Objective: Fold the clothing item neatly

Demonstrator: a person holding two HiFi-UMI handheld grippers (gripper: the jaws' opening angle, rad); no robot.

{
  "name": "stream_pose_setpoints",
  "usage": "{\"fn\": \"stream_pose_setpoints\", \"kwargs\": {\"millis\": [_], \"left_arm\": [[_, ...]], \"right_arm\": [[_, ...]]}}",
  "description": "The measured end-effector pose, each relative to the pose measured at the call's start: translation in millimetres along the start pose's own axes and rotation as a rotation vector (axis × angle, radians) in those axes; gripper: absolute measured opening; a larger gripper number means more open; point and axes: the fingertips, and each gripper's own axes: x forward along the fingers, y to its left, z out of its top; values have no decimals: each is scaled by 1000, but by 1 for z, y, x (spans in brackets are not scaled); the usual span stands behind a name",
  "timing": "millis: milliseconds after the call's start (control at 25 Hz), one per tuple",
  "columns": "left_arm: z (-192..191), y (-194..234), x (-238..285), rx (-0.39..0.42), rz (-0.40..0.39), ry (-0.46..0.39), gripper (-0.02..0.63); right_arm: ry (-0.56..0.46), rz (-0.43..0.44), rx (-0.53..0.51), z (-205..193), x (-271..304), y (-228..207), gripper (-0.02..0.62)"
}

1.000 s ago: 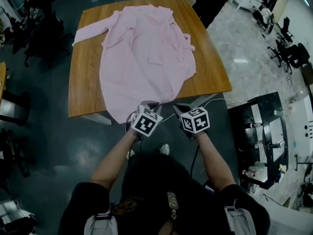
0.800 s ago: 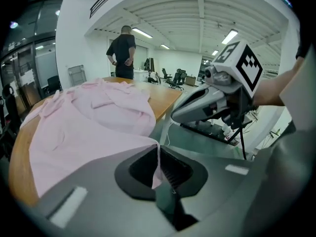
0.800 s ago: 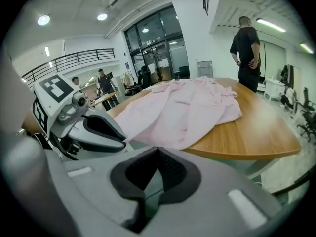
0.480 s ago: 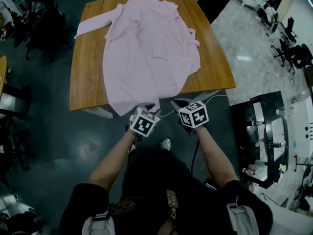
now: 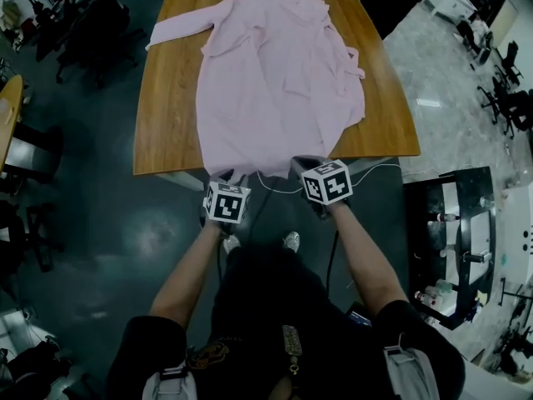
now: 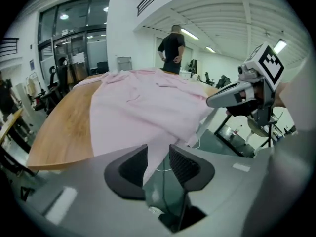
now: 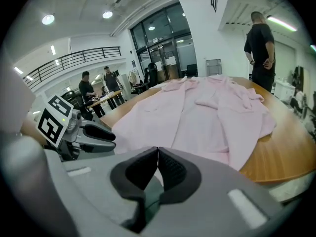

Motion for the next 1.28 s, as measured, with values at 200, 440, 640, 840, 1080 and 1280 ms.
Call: {"fn": "stream_pose_setpoints", "kwargs": {"millis": [200,440,640,840,1080,1280], "left_arm": [[-27,61,-3,-136,162,40,149],[-41,84,3,-289,186,45,150],[-51,91,13,-355,168,64,121],[-57,93,11,-359,143,72,21],[-68,103,-3,-336,147,89,20],[-75,111,-11,-320,153,96,18]], "right_arm": [[13,-27,-16,17,25,-5,28],[49,-65,-7,34,54,-19,67],[104,-117,5,25,70,-28,49],[89,-124,8,28,62,-25,6],[41,-164,48,24,41,-28,6],[12,-207,88,15,31,-35,6]]}}
